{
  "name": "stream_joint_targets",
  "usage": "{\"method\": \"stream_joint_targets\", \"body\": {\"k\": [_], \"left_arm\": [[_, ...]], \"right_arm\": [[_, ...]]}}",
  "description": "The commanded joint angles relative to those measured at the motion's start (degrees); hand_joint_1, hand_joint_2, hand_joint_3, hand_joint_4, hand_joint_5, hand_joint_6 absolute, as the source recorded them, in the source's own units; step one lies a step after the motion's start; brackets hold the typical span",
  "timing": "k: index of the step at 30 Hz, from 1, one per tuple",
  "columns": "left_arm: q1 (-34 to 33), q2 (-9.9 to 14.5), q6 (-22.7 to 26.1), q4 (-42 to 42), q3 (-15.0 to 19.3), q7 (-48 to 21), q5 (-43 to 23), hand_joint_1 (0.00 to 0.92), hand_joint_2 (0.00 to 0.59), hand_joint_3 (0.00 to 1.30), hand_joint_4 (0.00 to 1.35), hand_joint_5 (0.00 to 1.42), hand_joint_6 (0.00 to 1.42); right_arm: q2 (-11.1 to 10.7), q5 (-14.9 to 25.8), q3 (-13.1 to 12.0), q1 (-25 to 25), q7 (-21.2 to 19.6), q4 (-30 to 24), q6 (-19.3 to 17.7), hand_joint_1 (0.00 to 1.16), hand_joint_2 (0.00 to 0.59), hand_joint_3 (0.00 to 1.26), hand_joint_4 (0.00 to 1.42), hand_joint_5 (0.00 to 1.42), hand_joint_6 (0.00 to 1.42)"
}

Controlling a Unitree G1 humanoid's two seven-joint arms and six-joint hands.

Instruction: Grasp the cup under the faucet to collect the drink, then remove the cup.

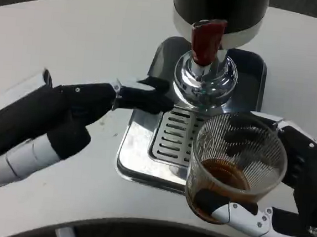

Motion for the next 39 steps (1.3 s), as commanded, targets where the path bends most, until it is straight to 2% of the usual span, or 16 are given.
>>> {"method": "stream_joint_targets", "body": {"k": [1, 6, 14, 21, 28, 39], "left_arm": [[4.9, 1.2, -4.1, -1.6, 1.9, -4.1, -1.2, 0.000, 0.095, 0.32, 0.10, 0.20, 0.12], [7.2, 1.1, -8.8, -1.3, 2.8, -6.4, -0.7, 0.000, 0.094, 0.31, 0.10, 0.20, 0.11], [8.9, 1.3, -24.5, -1.4, 4.4, -10.3, 2.3, 0.000, 0.094, 0.22, 0.07, 0.18, 0.11], [8.8, 2.5, -37.6, 0.4, 5.1, -11.2, 4.4, 0.000, 0.092, 0.16, 0.00, 0.12, 0.07], [9.4, 4.8, -43.0, 2.3, 4.9, -10.2, 5.1, 0.000, 0.101, 0.11, 0.00, 0.08, 0.04], [13.0, 10.8, -50.6, 4.4, 7.7, -10.5, 4.4, 0.000, 0.097, 0.00, 0.00, 0.00, 0.00]], "right_arm": [[-1.2, 2.1, 0.0, 1.7, 1.7, -4.8, 1.3, 0.97, 0.147, 0.75, 0.81, 0.99, 0.95], [-2.1, 3.1, -0.7, 2.1, 2.7, -6.7, 3.3, 0.97, 0.147, 0.75, 0.81, 0.99, 0.95], [-3.2, 5.5, -2.0, 1.2, 3.6, -9.4, 7.2, 0.96, 0.147, 0.75, 0.81, 0.99, 0.95], [-3.8, 7.2, -3.3, 0.1, 4.0, -9.6, 7.9, 0.96, 0.146, 0.75, 0.81, 0.99, 0.97], [-4.6, 8.9, -4.3, -0.8, 4.4, -9.6, 8.4, 0.95, 0.146, 0.75, 0.82, 0.99, 0.97], [-7.5, 12.2, -6.3, -1.6, 4.9, -9.6, 8.0, 0.95, 0.148, 0.75, 0.82, 0.99, 0.97]]}}
